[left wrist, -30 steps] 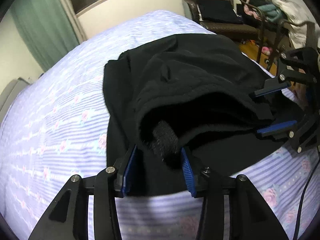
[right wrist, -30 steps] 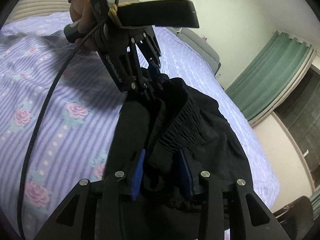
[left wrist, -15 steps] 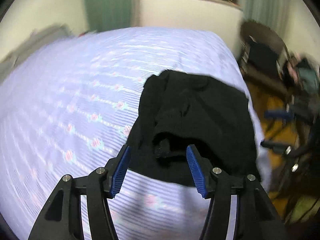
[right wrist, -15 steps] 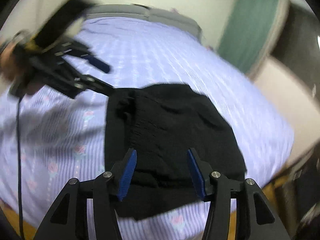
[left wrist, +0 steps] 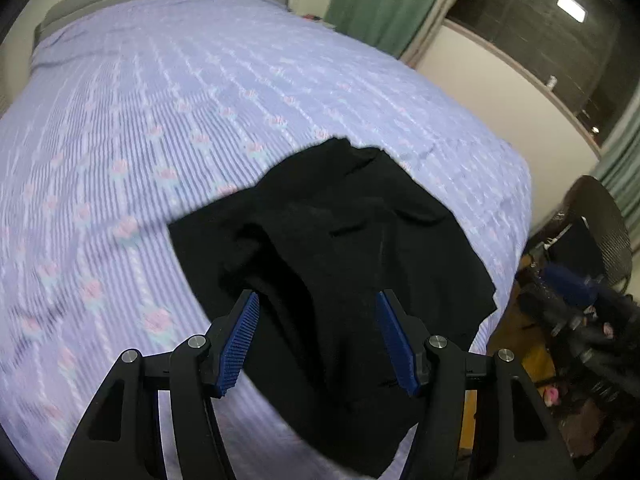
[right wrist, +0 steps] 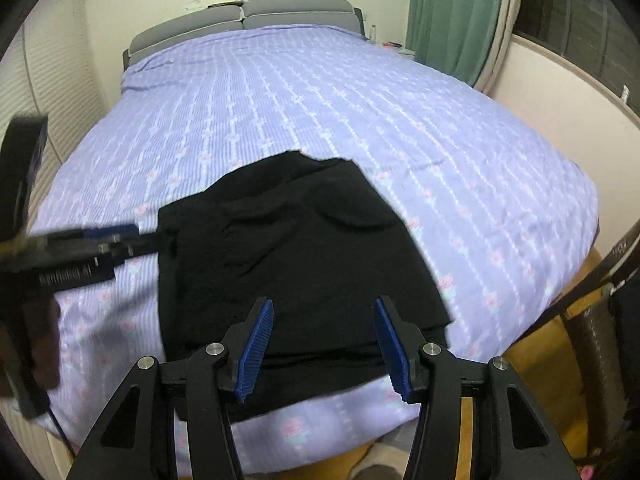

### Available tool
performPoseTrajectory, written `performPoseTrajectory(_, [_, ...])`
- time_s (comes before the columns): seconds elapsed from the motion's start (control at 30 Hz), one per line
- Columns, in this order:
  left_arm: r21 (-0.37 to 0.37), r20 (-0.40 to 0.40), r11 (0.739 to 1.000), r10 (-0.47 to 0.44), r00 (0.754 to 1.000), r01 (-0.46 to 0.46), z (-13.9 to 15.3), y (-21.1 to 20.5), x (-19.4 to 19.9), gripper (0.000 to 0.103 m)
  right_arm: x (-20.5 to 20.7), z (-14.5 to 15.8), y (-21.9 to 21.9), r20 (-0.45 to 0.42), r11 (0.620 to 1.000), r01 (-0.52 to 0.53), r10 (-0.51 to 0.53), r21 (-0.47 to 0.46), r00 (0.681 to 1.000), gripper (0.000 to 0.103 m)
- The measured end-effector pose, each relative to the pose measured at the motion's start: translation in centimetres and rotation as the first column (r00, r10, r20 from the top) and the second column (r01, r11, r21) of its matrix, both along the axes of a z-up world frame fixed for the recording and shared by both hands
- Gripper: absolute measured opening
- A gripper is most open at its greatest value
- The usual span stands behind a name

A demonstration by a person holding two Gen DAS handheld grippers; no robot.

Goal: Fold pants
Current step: 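Fold the shorts in half with the right gripper over the left gripper, then press the folded shorts flat with both grippers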

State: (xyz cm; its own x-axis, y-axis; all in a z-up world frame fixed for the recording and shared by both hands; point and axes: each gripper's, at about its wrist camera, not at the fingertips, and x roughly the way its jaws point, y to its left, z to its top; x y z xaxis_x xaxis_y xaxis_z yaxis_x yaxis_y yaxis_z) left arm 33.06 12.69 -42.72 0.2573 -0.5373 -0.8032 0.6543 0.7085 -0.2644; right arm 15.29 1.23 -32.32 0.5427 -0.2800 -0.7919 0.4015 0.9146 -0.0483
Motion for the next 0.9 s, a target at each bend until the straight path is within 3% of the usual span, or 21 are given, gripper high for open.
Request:
performPoseTrajectory(0.17, [0.049,-0.062,0.995,0.087,0.994,-0.084,-3.0,-1.3,-1.4,0.058,1.5,0.6,-2.6,0.001,0.995,-0.102,0.102,-0.002,0.995,0.052])
performPoseTrajectory(0.2, [0.060,-0.076,0.993,0.108,0.991,-0.103,-3.6,-1.4,-1.6,0.049,1.7,0.6,-2.9,0.002,0.993,-0.117,0.117,-0.002,0.993,0.052])
performPoseTrajectory(0.23, [0.066,-0.092,0.990,0.131,0.987,-0.125,-4.3,-1.5,-1.9,0.034,2.0,0.4,-3.3,0.003,0.990,-0.139,0.139,0.007,0.990,0.052])
performPoseTrajectory(0.53, [0.092,-0.091,0.942,0.330,0.939,-0.322,-4.7,-0.3,-4.6,0.019,3.2,-1.8,-7.1,-0.020,0.938,-0.328,0.332,0.109,0.943,0.052])
performPoseTrajectory(0.77, [0.126,-0.072,0.885,0.459,0.885,-0.448,-5.0,-0.5,-7.3,0.020,3.7,-1.8,-10.3,-0.032,0.874,-0.473,0.479,0.113,0.877,0.052])
performPoseTrajectory(0.87, [0.141,-0.034,0.857,0.504,0.863,-0.495,-4.8,-1.0,-7.5,0.035,3.8,-2.1,-11.3,-0.037,0.854,-0.505,0.512,0.122,0.858,0.052])
performPoseTrajectory(0.9, [0.146,-0.027,0.850,0.514,0.857,-0.505,-4.7,-1.1,-7.4,0.051,4.0,-2.3,-11.7,-0.037,0.849,-0.512,0.520,0.129,0.853,0.052])
